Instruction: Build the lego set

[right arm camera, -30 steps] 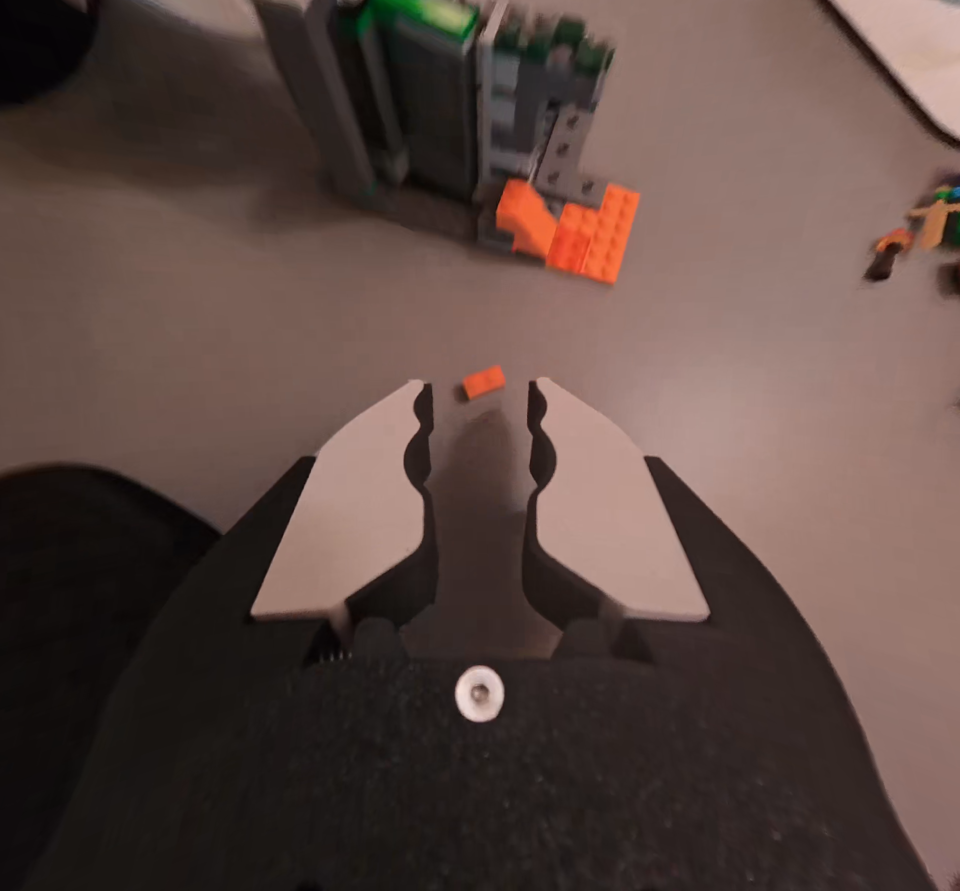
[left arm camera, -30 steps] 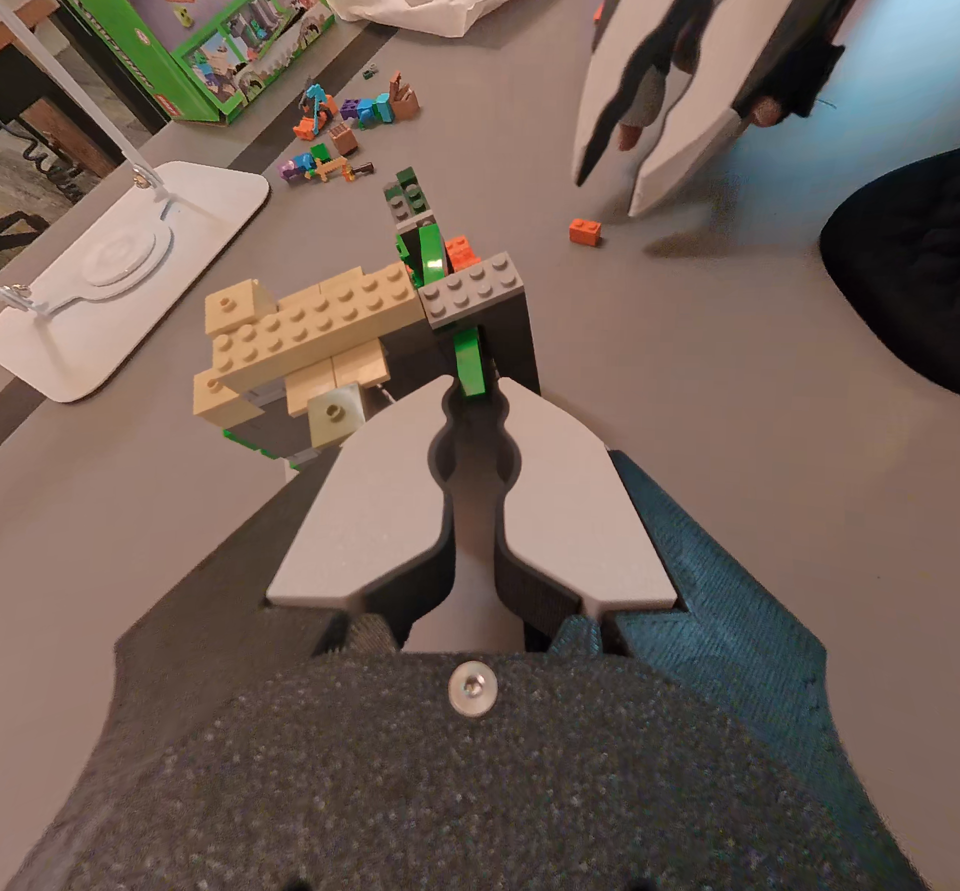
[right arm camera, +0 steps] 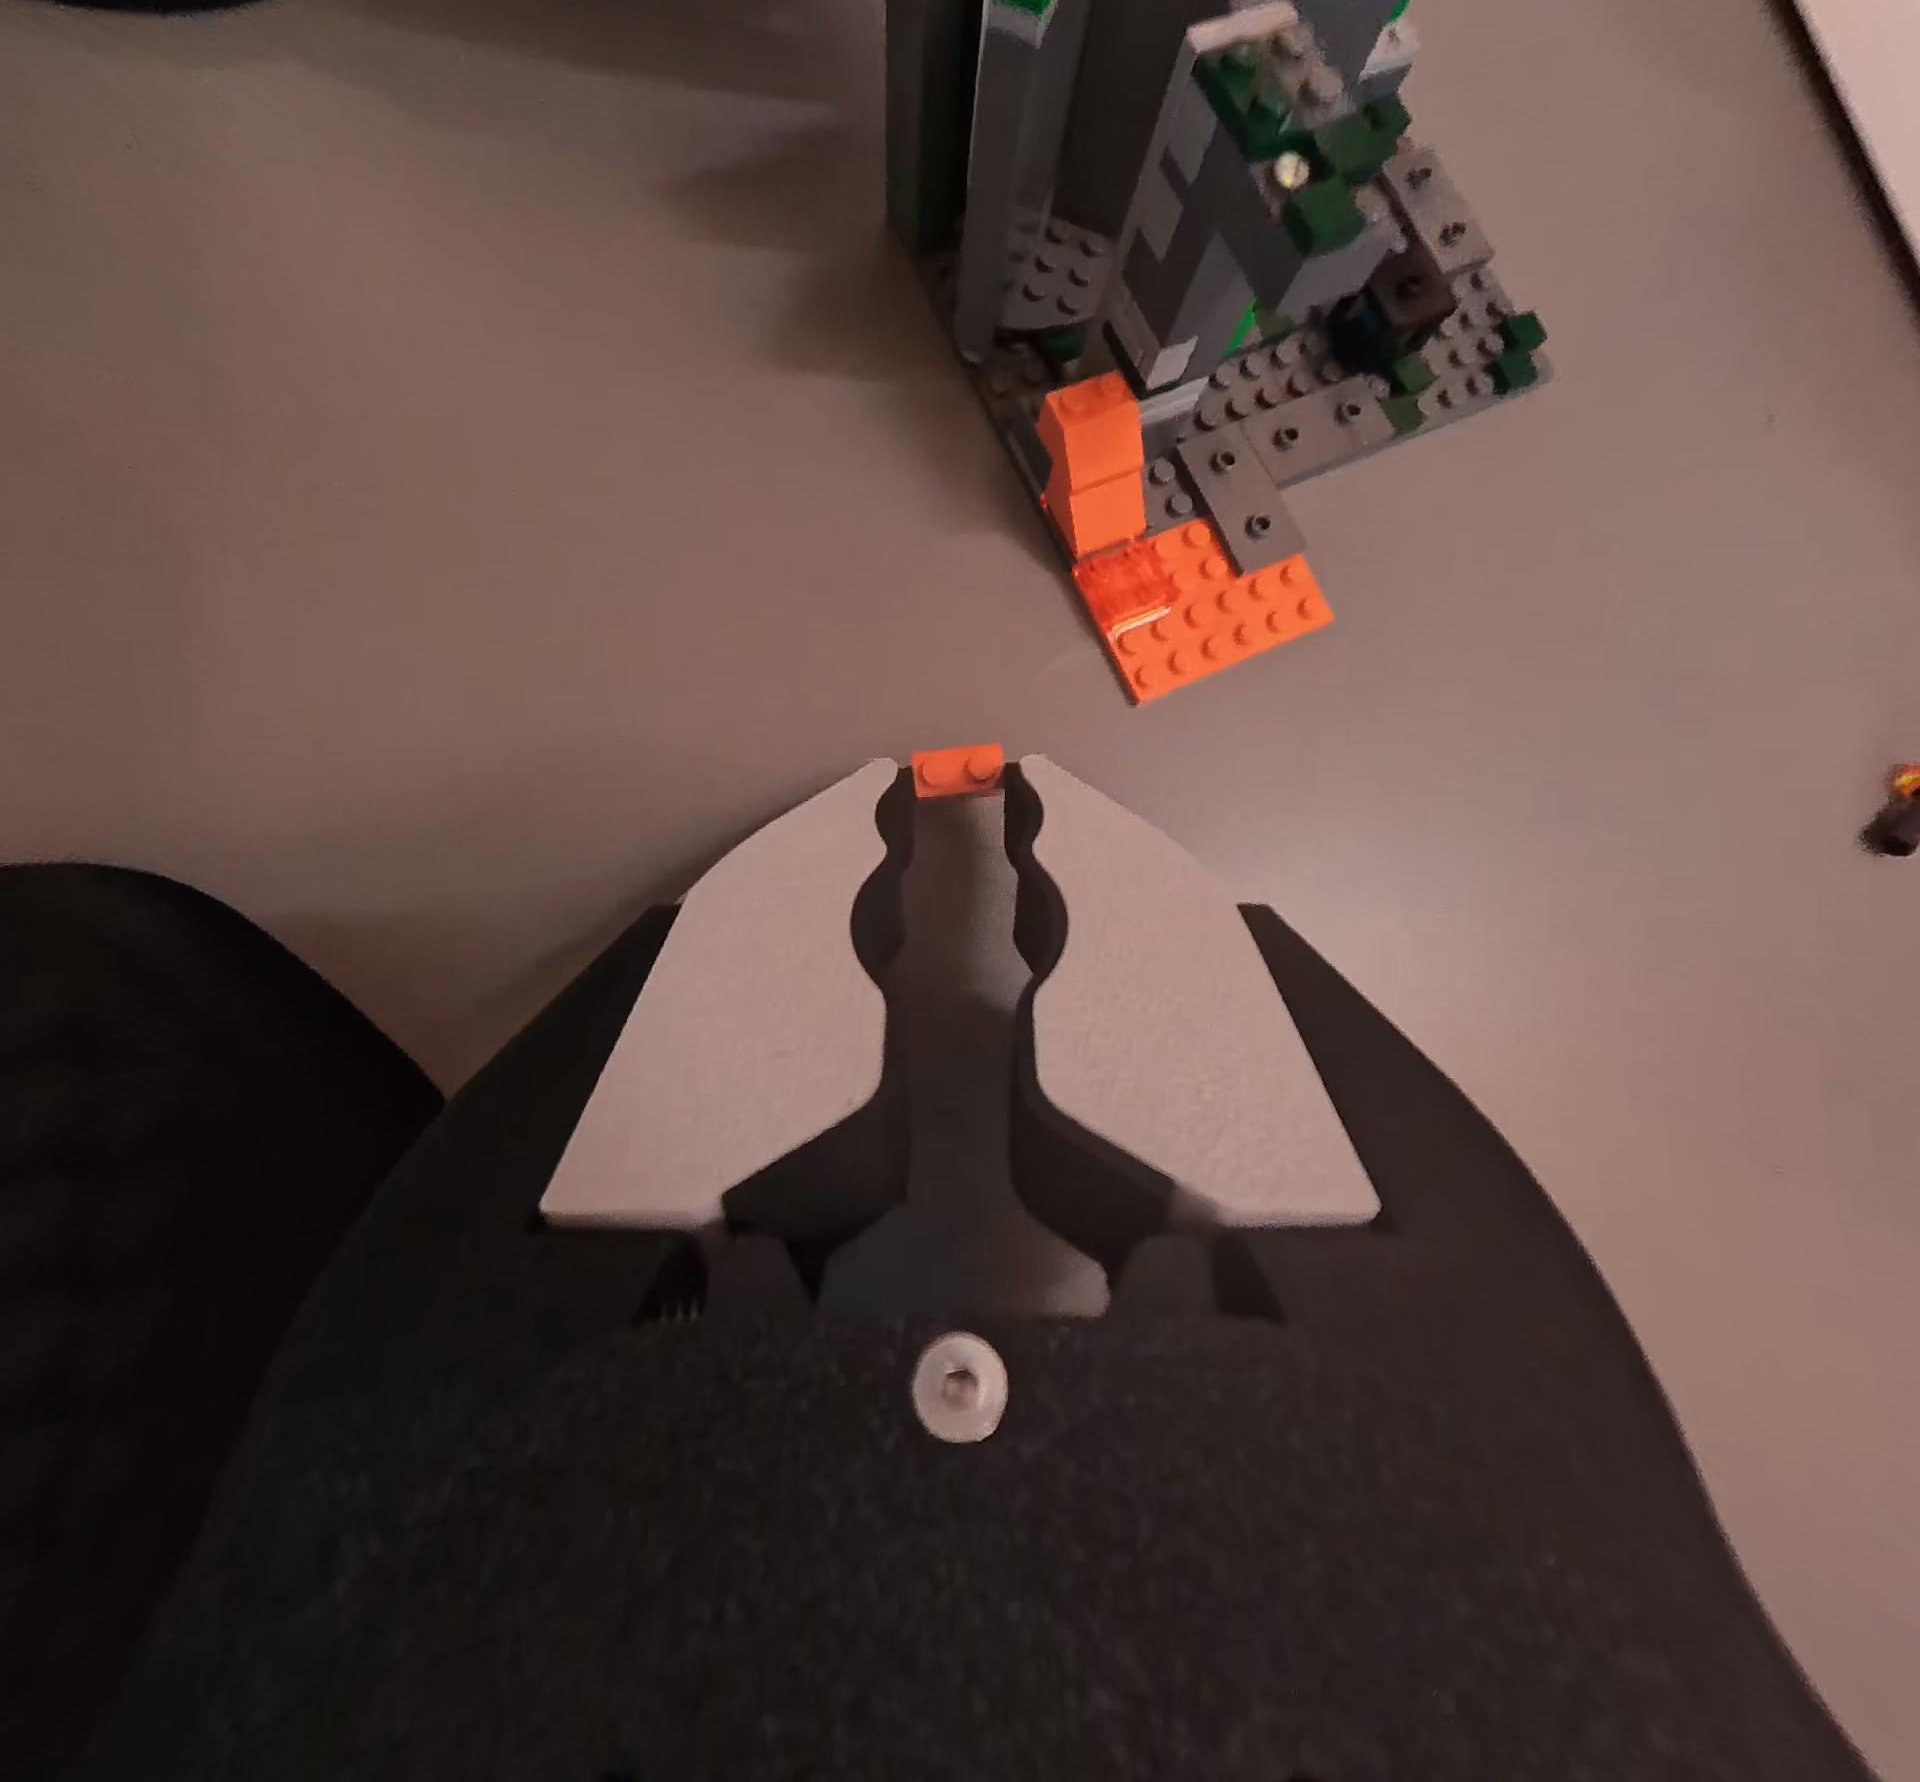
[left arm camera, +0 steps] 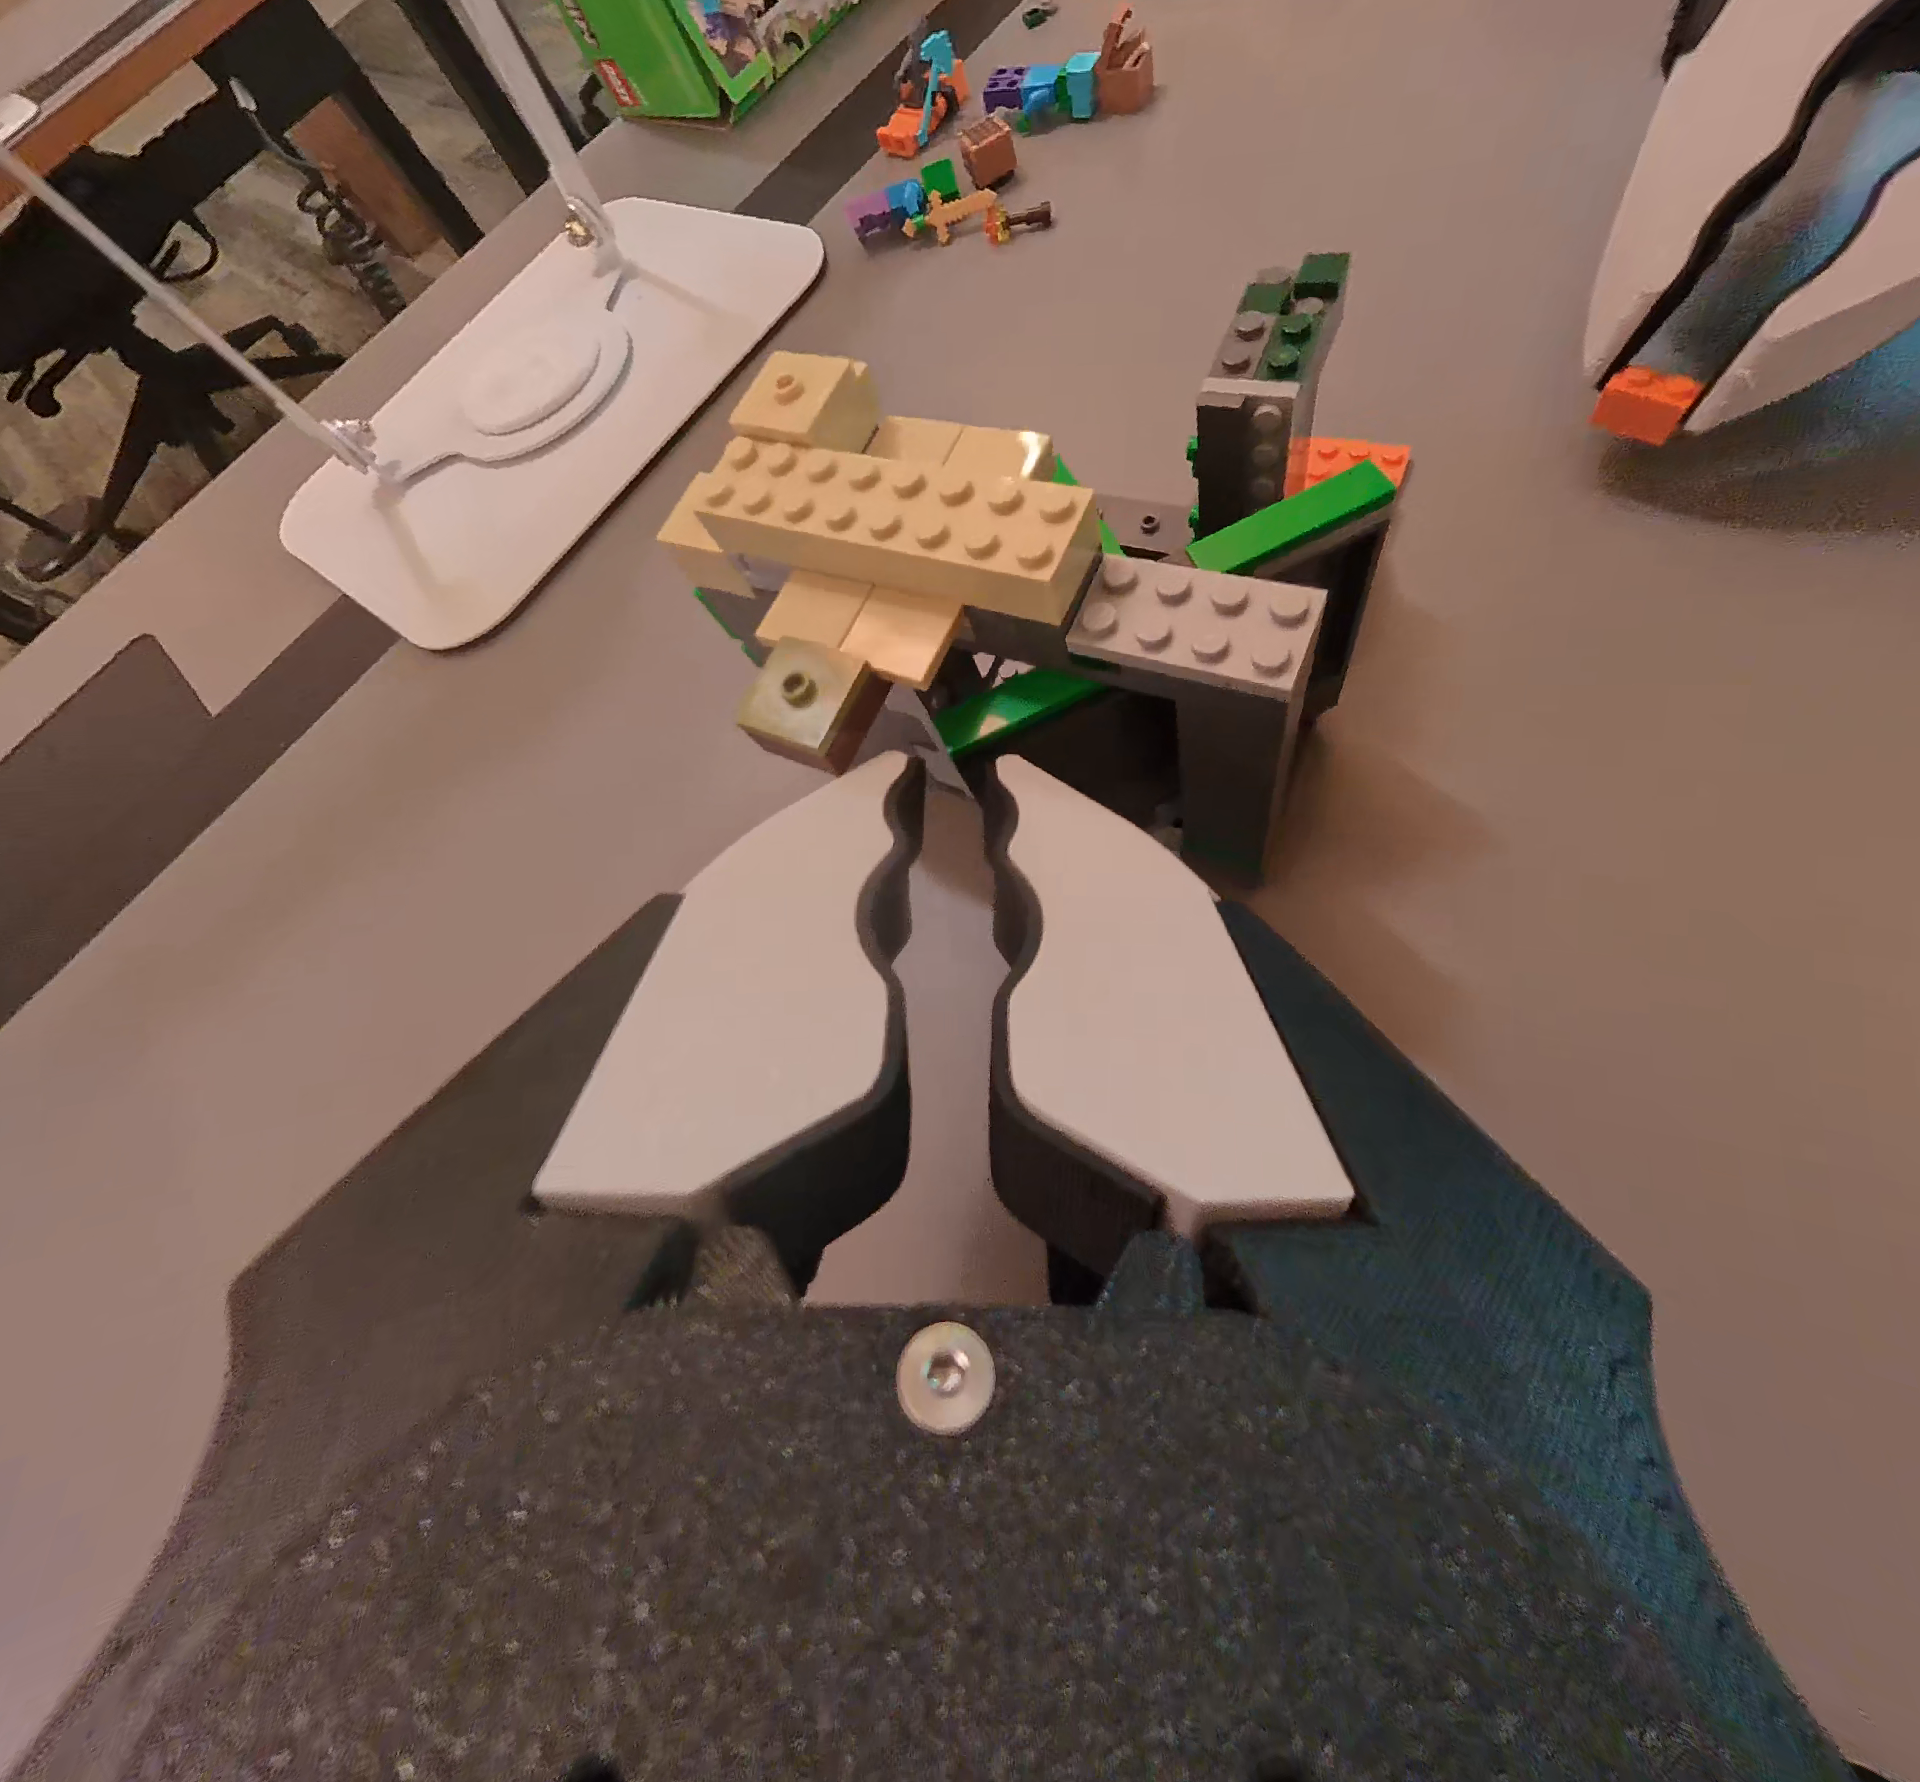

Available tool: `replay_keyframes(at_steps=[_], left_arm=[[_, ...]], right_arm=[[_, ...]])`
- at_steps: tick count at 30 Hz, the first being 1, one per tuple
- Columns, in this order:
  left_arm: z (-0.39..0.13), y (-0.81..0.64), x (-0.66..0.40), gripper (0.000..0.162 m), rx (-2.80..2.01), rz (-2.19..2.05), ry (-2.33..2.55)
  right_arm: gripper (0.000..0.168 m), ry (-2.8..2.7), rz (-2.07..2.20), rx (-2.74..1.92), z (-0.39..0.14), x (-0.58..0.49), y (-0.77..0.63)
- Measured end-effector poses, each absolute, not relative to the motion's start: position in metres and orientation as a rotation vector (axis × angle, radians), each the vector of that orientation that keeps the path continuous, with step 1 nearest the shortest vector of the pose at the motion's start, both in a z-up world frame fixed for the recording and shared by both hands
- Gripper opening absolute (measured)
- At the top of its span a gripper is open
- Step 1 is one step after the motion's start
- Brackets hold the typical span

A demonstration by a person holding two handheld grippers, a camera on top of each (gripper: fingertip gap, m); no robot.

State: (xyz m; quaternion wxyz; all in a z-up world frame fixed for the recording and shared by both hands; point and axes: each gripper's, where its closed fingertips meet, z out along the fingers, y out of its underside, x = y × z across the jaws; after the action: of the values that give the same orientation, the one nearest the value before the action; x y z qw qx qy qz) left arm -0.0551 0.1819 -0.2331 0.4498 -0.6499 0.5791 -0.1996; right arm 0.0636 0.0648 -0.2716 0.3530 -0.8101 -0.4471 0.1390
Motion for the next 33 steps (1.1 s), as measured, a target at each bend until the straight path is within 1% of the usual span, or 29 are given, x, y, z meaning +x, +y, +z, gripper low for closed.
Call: replay_keyframes(at_steps=[3, 5, 9, 13, 16, 21, 28, 33], left_arm=[[-0.229, 0.179, -0.06, 0.018, -1.62, -0.532, 1.408], [-0.224, 0.176, -0.068, 0.02, -1.628, -0.556, 1.381], [-0.206, 0.151, -0.071, 0.016, -1.608, -0.697, 1.341], [-0.199, 0.11, -0.055, 0.012, -1.596, -0.87, 1.39], [-0.202, 0.087, -0.038, 0.013, -1.618, -0.981, 1.416], [-0.214, 0.065, -0.018, 0.019, -1.74, -1.18, 1.413], [-0.217, 0.05, -0.013, 0.019, -1.849, -1.421, 1.358], [-0.219, 0.049, -0.014, 0.016, -1.892, -1.497, 1.318]], right_arm=[[0.016, -1.135, 0.355, -2.05, -0.262, 0.056, 0.067], [0.016, -1.118, 0.349, -2.018, -0.256, 0.051, 0.069], [0.016, -1.102, 0.358, -1.965, -0.244, 0.041, 0.07], [0.016, -1.127, 0.343, -1.885, -0.231, 0.028, 0.069], [0.016, -1.173, 0.333, -1.815, -0.222, 0.014, 0.066], [0.016, -1.268, 0.325, -1.748, -0.216, -0.006, 0.058], [0.016, -1.368, 0.28, -1.71, -0.22, -0.017, 0.055], [0.016, -1.41, 0.244, -1.681, -0.222, -0.021, 0.054]])
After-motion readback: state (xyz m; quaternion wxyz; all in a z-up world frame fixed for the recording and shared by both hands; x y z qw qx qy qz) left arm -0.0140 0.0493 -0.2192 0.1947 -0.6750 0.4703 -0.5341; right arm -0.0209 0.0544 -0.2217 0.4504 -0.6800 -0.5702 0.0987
